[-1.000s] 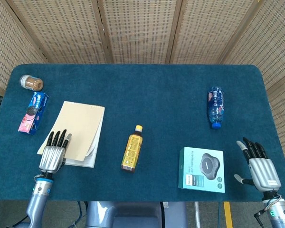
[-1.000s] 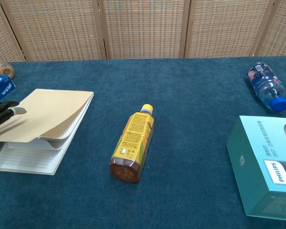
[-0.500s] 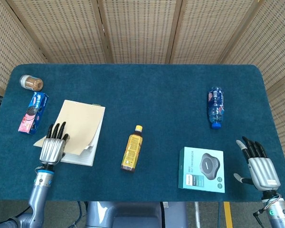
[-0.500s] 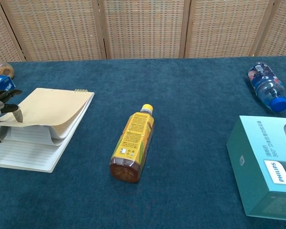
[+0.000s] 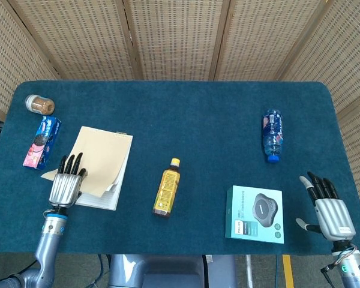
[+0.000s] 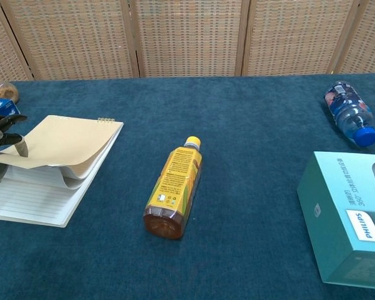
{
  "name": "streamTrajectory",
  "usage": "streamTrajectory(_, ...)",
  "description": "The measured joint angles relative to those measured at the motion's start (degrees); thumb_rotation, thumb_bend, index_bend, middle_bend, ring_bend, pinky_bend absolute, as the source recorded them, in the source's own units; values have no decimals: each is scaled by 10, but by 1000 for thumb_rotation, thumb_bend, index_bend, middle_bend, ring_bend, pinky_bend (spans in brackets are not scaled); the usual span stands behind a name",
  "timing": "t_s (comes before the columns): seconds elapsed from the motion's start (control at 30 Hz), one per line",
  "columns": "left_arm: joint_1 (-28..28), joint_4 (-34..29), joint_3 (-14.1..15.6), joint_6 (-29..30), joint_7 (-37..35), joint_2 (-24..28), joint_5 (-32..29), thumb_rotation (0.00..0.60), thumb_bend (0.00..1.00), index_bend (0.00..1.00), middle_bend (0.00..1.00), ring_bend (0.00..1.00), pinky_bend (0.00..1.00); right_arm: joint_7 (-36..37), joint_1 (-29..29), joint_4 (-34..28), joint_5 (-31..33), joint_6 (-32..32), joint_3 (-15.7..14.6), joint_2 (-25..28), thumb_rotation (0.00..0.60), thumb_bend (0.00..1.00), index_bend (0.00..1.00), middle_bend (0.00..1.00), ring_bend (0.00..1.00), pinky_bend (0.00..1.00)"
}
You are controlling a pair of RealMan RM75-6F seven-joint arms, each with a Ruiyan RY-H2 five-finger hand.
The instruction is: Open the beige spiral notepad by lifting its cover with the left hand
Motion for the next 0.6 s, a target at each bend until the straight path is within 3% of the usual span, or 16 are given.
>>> streamTrajectory(0.6,18,-118,41,4,6,69,4,600,718,823,0,0,0,11,-2,-1,0,5,2,5,600,0,0,0,0,0)
